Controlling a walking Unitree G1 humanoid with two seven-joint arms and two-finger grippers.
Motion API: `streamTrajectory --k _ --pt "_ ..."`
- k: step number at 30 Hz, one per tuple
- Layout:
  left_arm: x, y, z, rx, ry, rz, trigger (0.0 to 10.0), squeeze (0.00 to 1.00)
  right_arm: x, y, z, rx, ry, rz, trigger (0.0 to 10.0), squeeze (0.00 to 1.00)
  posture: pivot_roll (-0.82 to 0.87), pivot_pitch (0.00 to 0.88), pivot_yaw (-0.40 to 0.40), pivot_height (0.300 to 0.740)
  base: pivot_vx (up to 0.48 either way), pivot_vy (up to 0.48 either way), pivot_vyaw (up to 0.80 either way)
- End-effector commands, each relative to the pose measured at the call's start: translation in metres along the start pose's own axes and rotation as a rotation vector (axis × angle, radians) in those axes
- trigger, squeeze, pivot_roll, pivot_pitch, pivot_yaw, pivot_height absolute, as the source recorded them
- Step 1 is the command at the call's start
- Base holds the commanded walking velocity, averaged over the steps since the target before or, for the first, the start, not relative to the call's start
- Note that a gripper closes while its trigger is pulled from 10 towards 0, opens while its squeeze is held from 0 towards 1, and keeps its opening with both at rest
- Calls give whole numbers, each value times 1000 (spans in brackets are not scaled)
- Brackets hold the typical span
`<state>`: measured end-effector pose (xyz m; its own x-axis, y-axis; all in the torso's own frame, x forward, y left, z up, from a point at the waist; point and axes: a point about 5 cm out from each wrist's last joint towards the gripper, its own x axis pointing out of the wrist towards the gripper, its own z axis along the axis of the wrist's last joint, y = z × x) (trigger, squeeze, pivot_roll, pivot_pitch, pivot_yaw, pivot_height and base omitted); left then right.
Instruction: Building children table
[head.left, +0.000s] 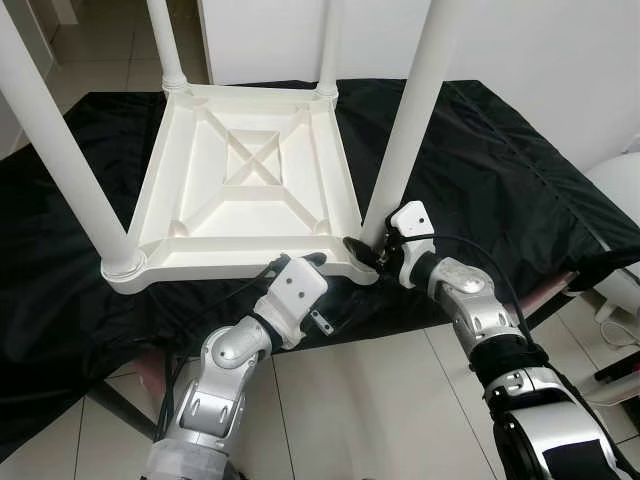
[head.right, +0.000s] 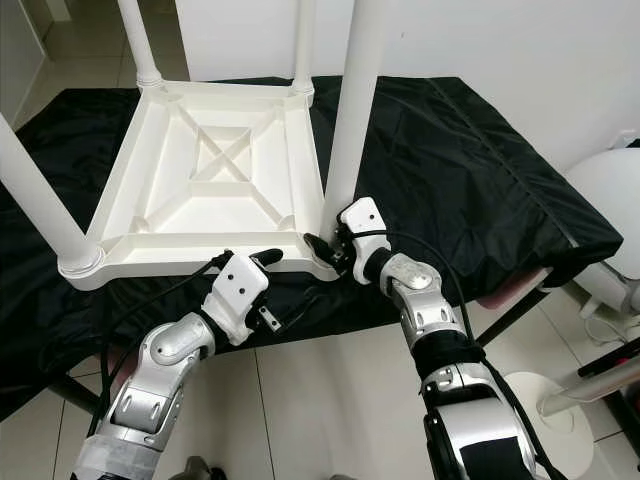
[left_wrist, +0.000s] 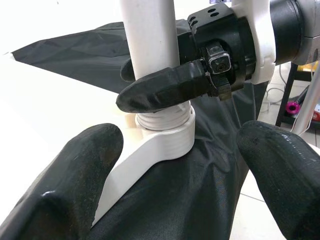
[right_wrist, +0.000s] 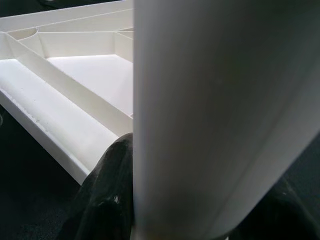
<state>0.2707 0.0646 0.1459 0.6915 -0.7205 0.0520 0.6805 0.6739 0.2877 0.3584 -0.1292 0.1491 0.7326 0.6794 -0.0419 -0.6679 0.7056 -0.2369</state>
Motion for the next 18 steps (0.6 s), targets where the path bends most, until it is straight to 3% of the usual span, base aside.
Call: streamTrajectory --k 1,7,18 --pt "-1 2 -3 -5 9 99 10000 0 -3 6 -17 51 78 14 10000 0 -24 49 -42 740 0 0 0" --pt "-2 2 -3 -7 8 97 10000 0 -2 8 -19 79 78 -48 10000 0 -28 49 -43 740 0 0 0" --pt "-2 0 -3 -12 9 95 10000 0 -2 24 -22 189 63 -305 10000 0 -32 54 -46 740 0 0 0"
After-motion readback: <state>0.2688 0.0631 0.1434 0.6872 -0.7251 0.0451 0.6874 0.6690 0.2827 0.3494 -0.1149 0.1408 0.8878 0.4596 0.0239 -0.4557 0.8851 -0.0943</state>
